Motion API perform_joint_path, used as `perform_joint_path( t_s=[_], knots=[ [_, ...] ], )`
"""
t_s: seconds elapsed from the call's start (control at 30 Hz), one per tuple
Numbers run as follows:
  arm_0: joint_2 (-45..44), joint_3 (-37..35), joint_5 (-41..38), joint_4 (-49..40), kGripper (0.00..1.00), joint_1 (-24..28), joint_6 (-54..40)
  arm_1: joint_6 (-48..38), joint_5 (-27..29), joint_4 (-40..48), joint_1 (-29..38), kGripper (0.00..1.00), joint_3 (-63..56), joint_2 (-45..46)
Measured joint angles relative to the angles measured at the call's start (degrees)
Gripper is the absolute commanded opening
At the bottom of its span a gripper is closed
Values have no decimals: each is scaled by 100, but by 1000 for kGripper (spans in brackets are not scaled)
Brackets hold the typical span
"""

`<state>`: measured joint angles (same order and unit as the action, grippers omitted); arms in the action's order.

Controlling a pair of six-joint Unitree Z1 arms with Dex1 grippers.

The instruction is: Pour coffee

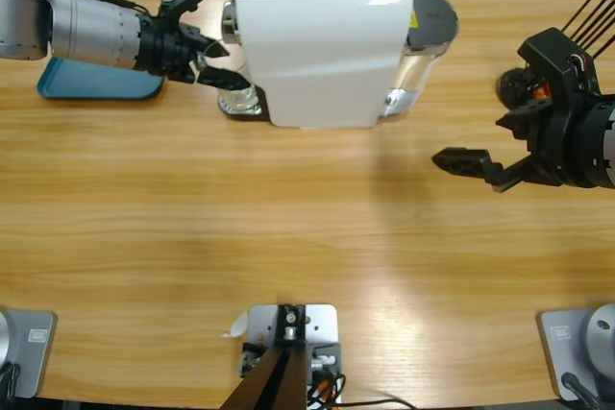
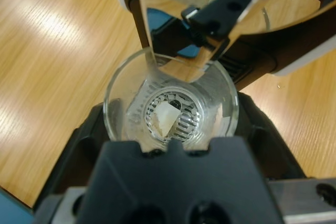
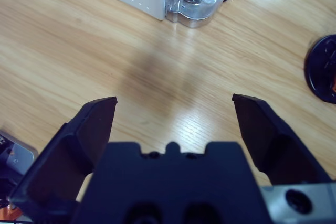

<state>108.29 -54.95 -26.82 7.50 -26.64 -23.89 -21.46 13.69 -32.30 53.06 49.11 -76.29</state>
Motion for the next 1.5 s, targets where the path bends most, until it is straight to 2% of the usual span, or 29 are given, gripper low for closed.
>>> perform_joint_path(
  t_s=[0.23, 0.27, 0.3, 0.47, 1.0, 1.07, 1.1, 1.13, 1.17, 1.5],
  knots=[
    [27, -20, 0, 8, 22, 1, 0, 0, 0, 0, 0, 1000, 0, -4],
    [27, -21, 0, 8, 196, 1, 0, 0, 0, 0, 0, 1000, 0, -4],
    [27, -21, 0, 8, 304, 2, 0, 0, 0, 0, 0, 1000, 0, -4],
    [35, -27, 0, 8, 493, 2, 9, 15, 0, 0, 0, 1000, 0, -4],
    [17, -24, 374, 8, 491, -74, 89, 15, 0, 0, 0, 1000, 0, -5],
    [17, -24, 370, 8, 511, -74, 98, 15, 0, 0, 0, 1000, 0, -10],
    [17, -24, 354, 8, 561, -74, 99, 15, 0, 0, 0, 1000, 0, -16],
    [17, -24, 331, 8, 653, -74, 105, 15, 0, 0, 0, 1000, 0, -23],
    [17, -24, 307, 8, 676, -74, 116, 16, 0, 0, 0, 1000, 0, -27],
    [17, -19, 144, 8, 639, -70, 443, 103, -37, 0, 0, 1000, 0, -48]
  ],
)
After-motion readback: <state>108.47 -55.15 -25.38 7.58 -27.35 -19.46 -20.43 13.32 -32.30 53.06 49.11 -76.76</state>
